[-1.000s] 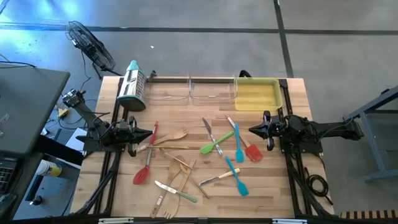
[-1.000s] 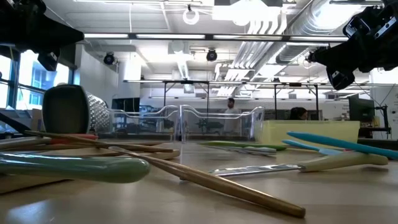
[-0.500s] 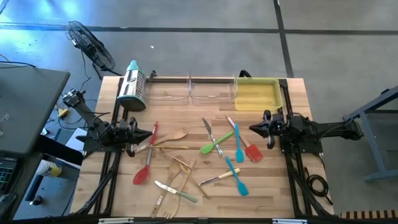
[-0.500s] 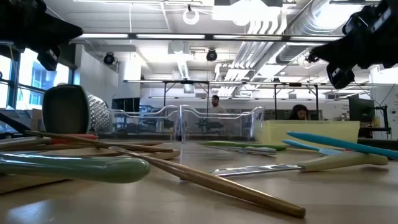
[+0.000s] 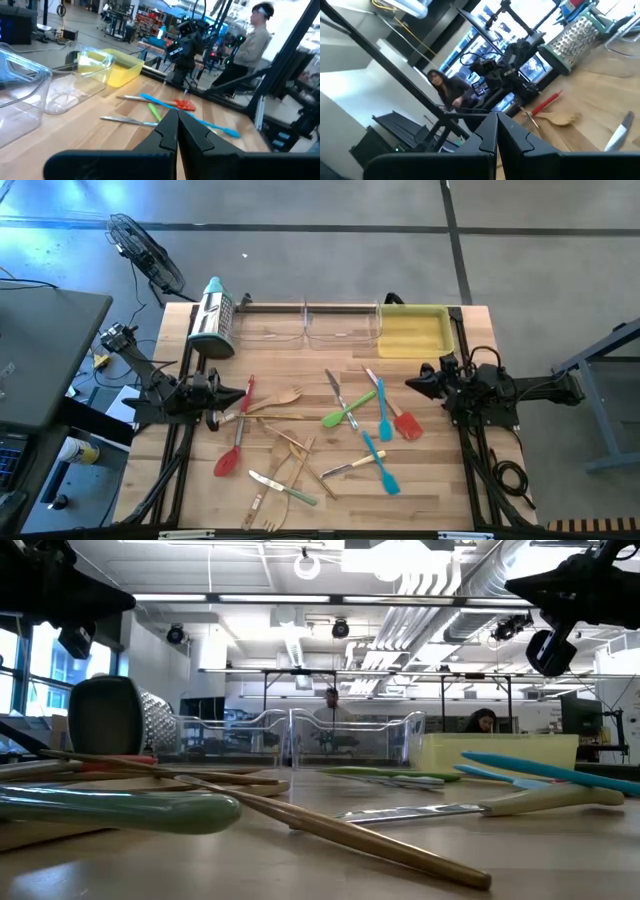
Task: Pick & Place Kitchen Items
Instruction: Put the top gold knife into the yellow bin
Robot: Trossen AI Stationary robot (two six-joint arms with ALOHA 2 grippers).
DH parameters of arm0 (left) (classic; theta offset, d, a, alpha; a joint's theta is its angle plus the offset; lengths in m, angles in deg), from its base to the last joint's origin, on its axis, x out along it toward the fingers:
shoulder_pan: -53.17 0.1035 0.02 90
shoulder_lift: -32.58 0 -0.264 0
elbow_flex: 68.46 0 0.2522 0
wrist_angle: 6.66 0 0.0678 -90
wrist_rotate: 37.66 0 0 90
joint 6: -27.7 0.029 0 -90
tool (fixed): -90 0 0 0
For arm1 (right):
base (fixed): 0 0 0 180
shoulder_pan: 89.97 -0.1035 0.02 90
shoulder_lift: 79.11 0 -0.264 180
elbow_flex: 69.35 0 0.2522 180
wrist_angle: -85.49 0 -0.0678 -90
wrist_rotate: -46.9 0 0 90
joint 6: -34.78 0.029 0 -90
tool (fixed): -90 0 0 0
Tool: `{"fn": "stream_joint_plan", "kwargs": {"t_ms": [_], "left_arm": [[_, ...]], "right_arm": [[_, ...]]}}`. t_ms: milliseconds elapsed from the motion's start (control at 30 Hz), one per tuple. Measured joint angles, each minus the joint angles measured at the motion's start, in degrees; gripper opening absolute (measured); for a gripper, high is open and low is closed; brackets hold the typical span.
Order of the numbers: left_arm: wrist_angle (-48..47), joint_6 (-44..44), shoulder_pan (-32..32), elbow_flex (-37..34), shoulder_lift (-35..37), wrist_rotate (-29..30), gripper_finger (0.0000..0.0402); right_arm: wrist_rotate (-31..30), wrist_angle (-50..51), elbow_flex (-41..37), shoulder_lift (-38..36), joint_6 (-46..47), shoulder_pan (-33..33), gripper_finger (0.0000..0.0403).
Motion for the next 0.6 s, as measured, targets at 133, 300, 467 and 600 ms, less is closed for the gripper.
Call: {"fn": "stream_joint_plan", "kwargs": {"t_ms": [133, 300, 467, 600], "left_arm": [[5.6, 1.6, 0.0, 2.0, 0.0, -3.1, 0.0000], [0.7, 8.9, 0.0, 11.8, -1.1, -4.8, 0.0000], [-2.7, 19.4, 0.0, 20.9, -3.0, 1.2, 0.0000], [-2.8, 27.5, 0.0, 23.9, -3.4, 4.0, 0.0000]], "right_arm": [[-0.6, -6.1, 0.0, 0.0, -1.3, 0.0, 0.0002], [-3.8, -12.0, 2.4, 0.0, -5.9, 0.0, 0.0002], [-1.6, -11.4, 10.9, 2.3, -18.7, 0.0, 0.0005], [2.5, -11.9, 22.7, 5.4, -28.7, 0.0, 0.0017]]}}
